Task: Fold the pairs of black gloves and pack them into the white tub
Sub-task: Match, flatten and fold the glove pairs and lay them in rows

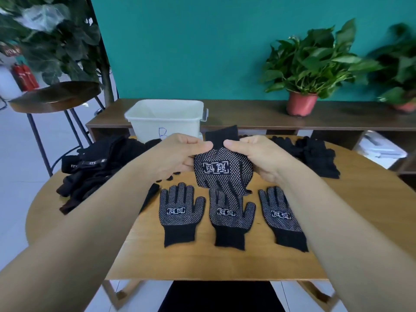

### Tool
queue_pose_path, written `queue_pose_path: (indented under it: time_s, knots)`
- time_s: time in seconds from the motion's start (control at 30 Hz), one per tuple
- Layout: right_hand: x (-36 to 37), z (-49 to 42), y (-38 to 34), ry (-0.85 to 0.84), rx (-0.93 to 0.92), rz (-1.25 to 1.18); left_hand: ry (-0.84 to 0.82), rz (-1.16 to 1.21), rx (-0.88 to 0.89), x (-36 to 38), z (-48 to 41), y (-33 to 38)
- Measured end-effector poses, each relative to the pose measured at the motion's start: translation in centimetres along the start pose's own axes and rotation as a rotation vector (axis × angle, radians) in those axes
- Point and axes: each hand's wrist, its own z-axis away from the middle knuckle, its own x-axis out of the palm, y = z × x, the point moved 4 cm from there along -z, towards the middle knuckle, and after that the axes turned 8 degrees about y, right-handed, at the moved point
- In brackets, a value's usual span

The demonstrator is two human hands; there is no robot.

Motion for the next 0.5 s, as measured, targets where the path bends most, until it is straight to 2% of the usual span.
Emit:
queue_pose_path:
  time_s: [0.1, 0.23, 0.5]
  knots:
    - [-0.7, 0.2, 1.1, 0.029, 0.019, 0.047, 0.041, -0.078, -0.046, 1.1, -0.5, -0.7]
    - [-2.3, 0.0, 2.4, 0.053, 0.038, 0.006, 0.044, -0.035, -0.074, 2.4, -1.3, -1.3]
    - [-6.8, -0.4, 4.9, 0.068, 0.133, -0.005, -0.157, -0.052, -0.068, 7.0, -3.1, -1.5]
